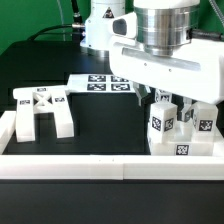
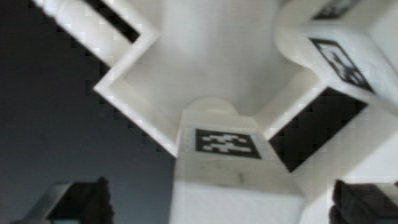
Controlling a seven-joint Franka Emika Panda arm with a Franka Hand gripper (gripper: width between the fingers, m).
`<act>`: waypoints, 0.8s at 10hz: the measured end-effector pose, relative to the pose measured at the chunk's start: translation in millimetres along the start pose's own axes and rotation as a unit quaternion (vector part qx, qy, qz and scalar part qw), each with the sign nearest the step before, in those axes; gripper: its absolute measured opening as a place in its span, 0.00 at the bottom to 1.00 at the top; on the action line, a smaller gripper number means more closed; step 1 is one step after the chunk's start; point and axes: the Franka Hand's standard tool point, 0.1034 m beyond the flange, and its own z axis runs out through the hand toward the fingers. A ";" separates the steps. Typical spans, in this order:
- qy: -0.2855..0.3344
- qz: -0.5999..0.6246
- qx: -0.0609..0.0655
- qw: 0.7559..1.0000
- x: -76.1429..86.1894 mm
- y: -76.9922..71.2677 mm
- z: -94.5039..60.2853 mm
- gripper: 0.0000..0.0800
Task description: Assemble chair
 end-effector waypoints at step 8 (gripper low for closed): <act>0.002 -0.305 -0.010 0.952 1.7 3.1 1.5 0.81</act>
Offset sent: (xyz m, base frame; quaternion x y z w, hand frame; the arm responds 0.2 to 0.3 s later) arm -0.0010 0.0022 0.0014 -0.0173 0.0062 -0.2147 0.9765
